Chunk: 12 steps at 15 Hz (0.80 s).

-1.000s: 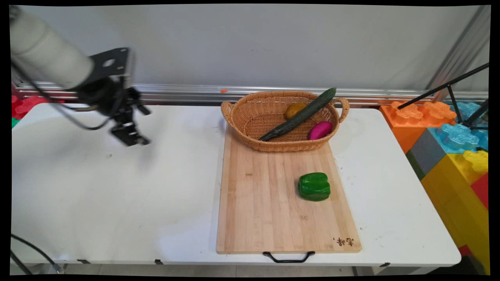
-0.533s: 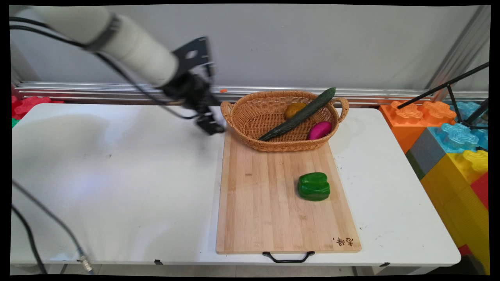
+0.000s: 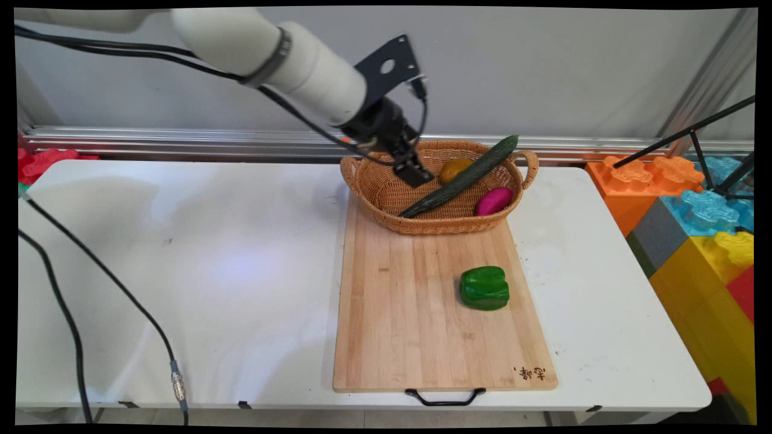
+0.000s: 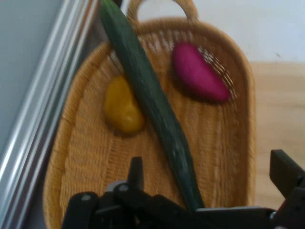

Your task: Pick up the cucumber from the vegetable basket

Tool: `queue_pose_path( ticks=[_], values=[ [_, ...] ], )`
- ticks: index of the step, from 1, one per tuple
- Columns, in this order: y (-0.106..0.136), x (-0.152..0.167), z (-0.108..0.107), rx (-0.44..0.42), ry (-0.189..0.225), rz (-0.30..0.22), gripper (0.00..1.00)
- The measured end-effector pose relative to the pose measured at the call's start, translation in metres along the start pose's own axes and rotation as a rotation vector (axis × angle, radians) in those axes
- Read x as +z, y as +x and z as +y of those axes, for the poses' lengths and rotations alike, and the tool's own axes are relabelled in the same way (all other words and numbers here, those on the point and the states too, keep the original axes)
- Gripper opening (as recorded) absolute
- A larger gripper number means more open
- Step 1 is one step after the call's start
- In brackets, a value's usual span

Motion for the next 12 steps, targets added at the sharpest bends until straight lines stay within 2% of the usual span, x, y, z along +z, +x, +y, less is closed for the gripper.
queue_pose_path(
  ticks=[3, 6, 9, 12],
  values=[
    [0.007, 0.023, -0.001, -0.030, 0.032, 0.007, 1.00],
    [0.003, 0.048, -0.005, -0.082, 0.059, -0.007, 1.00],
    [-0.009, 0.078, -0.016, -0.164, 0.096, -0.038, 1.00],
    [-0.019, 0.108, -0.024, -0.245, 0.115, -0.057, 1.00]
  ],
)
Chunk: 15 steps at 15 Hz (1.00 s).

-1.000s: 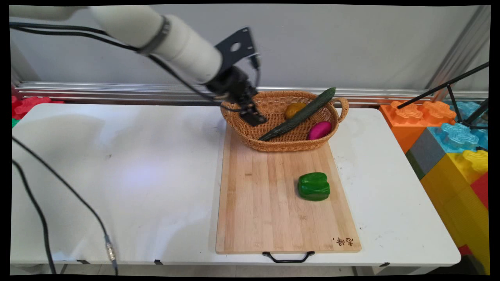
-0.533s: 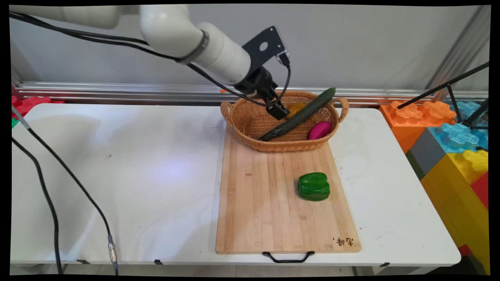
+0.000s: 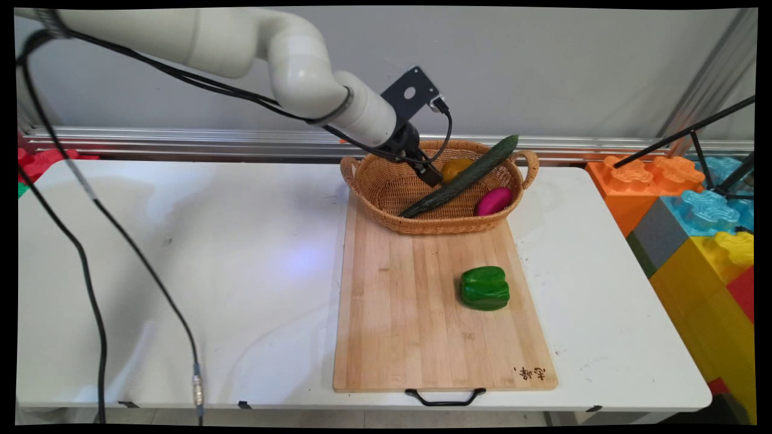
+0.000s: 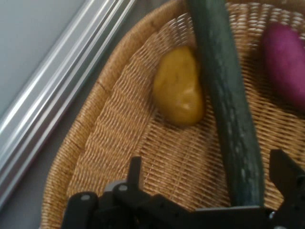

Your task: Pick up the cucumber from the vegetable basket

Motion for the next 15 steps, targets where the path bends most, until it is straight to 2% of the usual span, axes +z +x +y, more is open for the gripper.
queue_pose_path(
  ticks=[3, 9, 12, 15],
  values=[
    [-0.006, 0.022, -0.004, -0.063, 0.002, -0.019, 1.00],
    [-0.014, 0.059, -0.020, -0.192, -0.029, -0.054, 1.00],
    [-0.005, 0.062, -0.032, -0.240, -0.058, -0.052, 1.00],
    [0.012, 0.057, -0.034, -0.253, -0.099, -0.035, 1.00]
  ],
)
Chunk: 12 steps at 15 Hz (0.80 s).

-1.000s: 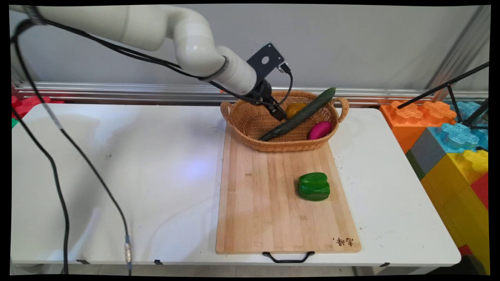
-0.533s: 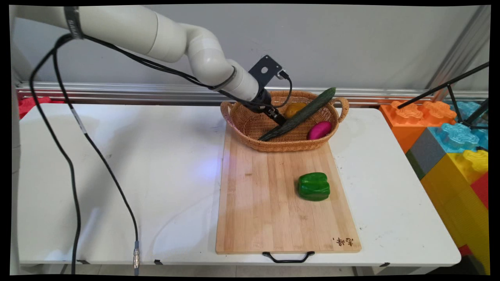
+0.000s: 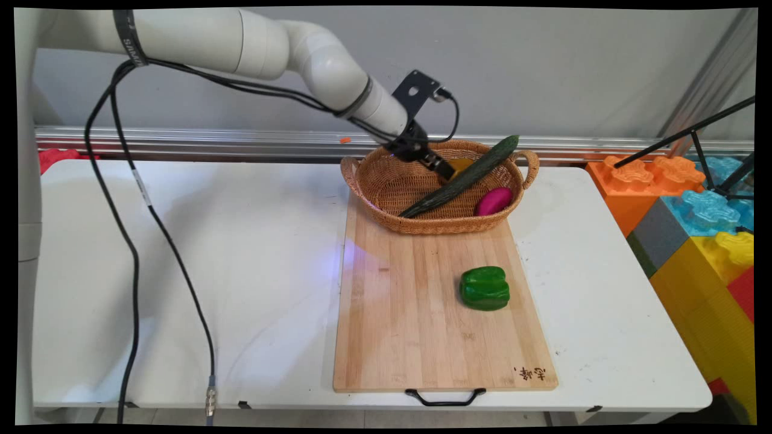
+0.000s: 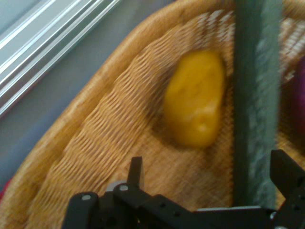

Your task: Pick up the cucumber from the vegetable basket

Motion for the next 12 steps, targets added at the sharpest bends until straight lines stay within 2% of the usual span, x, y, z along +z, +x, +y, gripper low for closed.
queue_pose_path(
  ticks=[6, 12],
  values=[
    [0.016, -0.004, 0.010, 0.061, -0.102, -0.016, 1.00],
    [0.021, 0.003, 0.011, 0.153, -0.138, -0.040, 1.00]
  ],
)
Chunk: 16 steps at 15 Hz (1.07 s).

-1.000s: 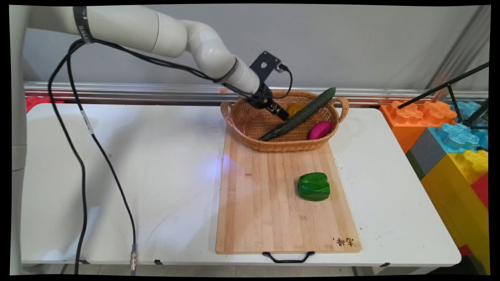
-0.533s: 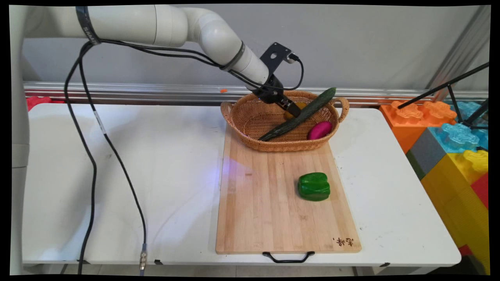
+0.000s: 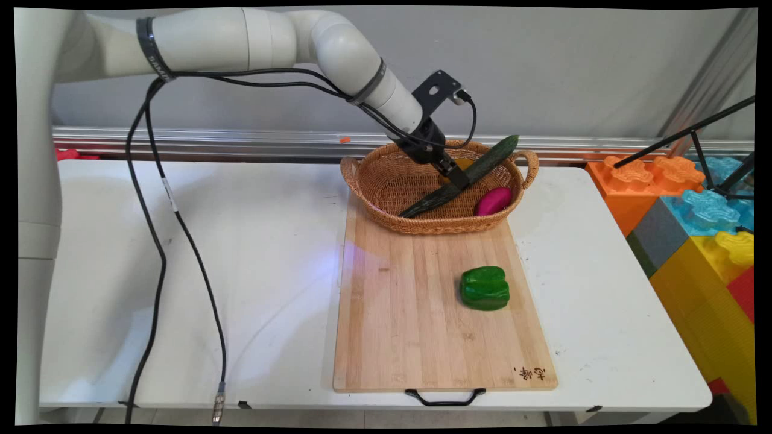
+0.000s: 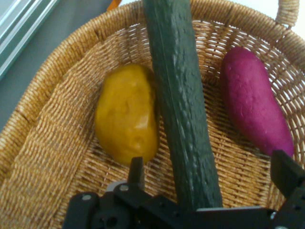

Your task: Pick up the cucumber from the vegetable basket

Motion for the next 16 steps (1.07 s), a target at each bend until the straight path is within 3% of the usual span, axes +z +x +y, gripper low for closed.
queue_pose_path(
  ticks=[5, 14, 15, 16],
  values=[
    [-0.003, 0.016, -0.001, 0.042, 0.010, -0.013, 1.00],
    [-0.009, 0.041, 0.004, 0.032, 0.009, -0.017, 1.00],
    [-0.010, 0.042, 0.005, 0.033, 0.009, -0.018, 0.00],
    [-0.011, 0.042, 0.006, 0.036, 0.010, -0.020, 0.00]
  ],
)
